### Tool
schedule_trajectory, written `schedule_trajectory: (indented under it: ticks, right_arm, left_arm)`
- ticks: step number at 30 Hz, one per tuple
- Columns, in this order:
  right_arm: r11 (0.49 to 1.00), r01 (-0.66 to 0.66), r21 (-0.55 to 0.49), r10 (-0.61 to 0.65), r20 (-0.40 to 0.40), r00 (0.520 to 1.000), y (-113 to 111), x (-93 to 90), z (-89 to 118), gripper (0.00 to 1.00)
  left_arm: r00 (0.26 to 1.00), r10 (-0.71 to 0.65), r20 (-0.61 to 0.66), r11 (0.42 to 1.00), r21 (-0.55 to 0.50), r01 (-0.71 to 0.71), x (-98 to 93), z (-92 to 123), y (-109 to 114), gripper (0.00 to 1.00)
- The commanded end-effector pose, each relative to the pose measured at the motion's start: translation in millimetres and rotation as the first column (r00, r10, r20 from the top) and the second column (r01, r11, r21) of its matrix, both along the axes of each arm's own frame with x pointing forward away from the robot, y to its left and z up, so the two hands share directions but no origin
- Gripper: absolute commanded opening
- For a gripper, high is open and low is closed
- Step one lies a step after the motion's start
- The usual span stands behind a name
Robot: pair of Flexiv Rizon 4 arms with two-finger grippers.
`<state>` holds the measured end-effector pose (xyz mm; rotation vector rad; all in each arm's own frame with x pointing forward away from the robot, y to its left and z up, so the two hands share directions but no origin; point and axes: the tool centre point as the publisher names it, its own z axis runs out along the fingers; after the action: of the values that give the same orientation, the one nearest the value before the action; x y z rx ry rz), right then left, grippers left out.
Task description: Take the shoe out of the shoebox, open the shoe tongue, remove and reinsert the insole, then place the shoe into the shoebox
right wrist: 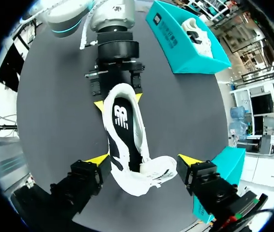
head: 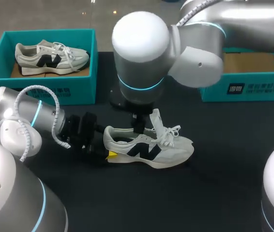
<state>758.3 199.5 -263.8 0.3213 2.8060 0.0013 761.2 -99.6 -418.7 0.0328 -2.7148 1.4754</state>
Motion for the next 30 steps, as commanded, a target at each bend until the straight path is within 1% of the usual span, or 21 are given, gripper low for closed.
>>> schedule_trajectory:
  ticks: [1, 15, 16, 19, 22, 30]
  right_arm:
    - [0.973, -0.085, -0.213, 0.070, -0.078, 0.994, 15.0, 3.8, -9.5, 0.00]
    - [0.972, -0.082, -0.222, 0.065, -0.085, 0.994, 15.2, 3.2, -9.5, 0.00]
    - [0.974, -0.091, -0.209, 0.071, -0.102, 0.992, 17.3, 6.2, -16.9, 0.00]
    - [0.982, -0.080, -0.169, 0.065, -0.095, 0.993, 24.0, 11.9, -32.2, 0.00]
    - [0.984, -0.078, -0.158, 0.061, -0.109, 0.992, 27.9, 14.0, -44.5, 0.00]
    - [0.986, -0.081, -0.146, 0.060, -0.145, 0.988, 24.2, 12.5, -63.9, 0.00]
  left_arm:
    - [1.000, 0.000, -0.001, 1.000, 0.005, 0.000, -1.5, -2.4, 0.1, 0.00]
    - [1.000, 0.000, -0.001, 1.000, 0.005, 0.000, -1.5, -2.4, 0.1, 0.00]
    - [1.000, 0.000, -0.001, 1.000, 0.005, 0.000, -1.5, -2.4, 0.1, 0.00]
    - [1.000, 0.000, -0.001, 1.000, 0.005, 0.000, -1.5, -2.4, 0.1, 0.00]
    - [1.000, 0.000, -0.001, 1.000, 0.005, 0.000, -1.5, -2.4, 0.1, 0.00]
    - [1.000, 0.000, -0.001, 1.000, 0.005, 0.000, -1.5, -2.4, 0.1, 0.00]
